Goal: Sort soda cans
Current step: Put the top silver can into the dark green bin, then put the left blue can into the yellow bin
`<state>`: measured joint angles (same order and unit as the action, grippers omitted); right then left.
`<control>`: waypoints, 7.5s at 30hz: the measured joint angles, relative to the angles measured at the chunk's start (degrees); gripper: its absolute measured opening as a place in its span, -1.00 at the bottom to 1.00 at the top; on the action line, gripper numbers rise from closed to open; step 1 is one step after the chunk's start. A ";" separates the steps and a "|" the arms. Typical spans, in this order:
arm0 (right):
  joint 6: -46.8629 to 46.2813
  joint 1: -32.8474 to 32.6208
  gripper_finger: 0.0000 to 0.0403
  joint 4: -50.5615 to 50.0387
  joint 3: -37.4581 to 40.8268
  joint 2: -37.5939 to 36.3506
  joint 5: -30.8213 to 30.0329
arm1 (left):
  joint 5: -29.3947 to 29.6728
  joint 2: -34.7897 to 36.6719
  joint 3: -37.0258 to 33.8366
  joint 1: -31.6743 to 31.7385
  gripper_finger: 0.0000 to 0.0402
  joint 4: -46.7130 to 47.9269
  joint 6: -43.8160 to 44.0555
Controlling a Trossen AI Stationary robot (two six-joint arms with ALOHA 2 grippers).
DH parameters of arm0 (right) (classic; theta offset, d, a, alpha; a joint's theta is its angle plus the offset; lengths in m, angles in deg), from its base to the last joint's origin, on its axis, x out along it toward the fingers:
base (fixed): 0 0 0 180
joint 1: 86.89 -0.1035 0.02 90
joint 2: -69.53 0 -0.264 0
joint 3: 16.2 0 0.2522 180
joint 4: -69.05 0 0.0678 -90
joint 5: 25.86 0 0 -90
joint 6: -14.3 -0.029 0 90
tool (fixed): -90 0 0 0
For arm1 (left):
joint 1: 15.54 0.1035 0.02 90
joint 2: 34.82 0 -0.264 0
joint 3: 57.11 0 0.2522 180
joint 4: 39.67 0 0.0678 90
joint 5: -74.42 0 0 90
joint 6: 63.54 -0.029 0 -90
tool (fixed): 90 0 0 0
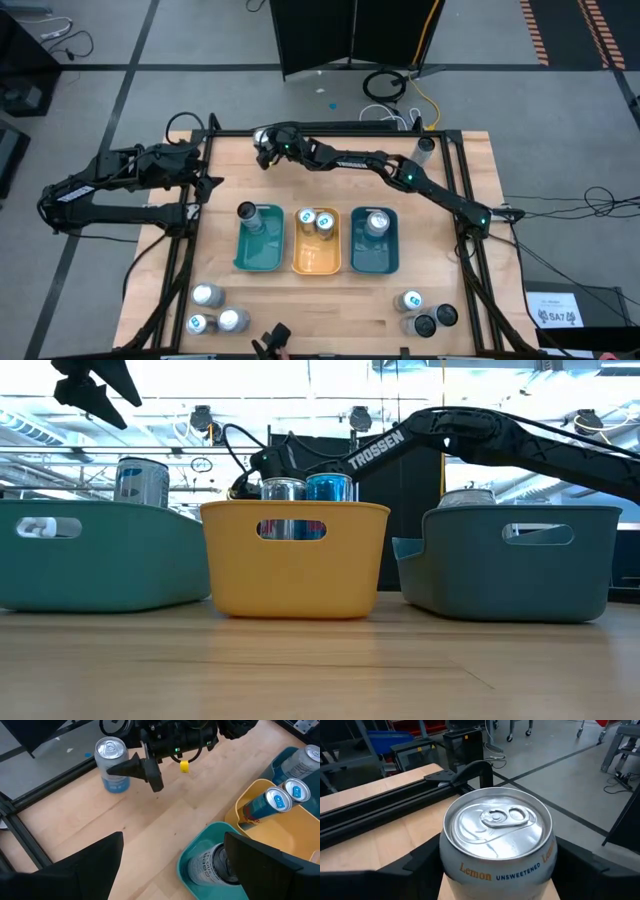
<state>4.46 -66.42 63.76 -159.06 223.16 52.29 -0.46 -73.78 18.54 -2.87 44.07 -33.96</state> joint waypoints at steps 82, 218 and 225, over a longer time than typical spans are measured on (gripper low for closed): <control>-93.70 -56.81 0.41 -60.32 66.30 -53.49 -52.62 | 1.82 -0.02 0.00 0.00 0.77 -2.01 -1.42; -78.44 -59.99 0.65 -78.57 47.95 -56.50 19.11 | -4.15 -9.13 -0.01 -4.22 0.77 -7.55 2.51; -78.60 -59.98 0.21 -78.42 47.91 -56.50 19.70 | -4.15 -9.13 -0.02 -4.22 0.77 -7.56 2.51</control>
<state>-74.14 -126.40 -14.66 -111.14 166.65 71.98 -4.62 -82.91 18.51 -7.09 36.51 -31.44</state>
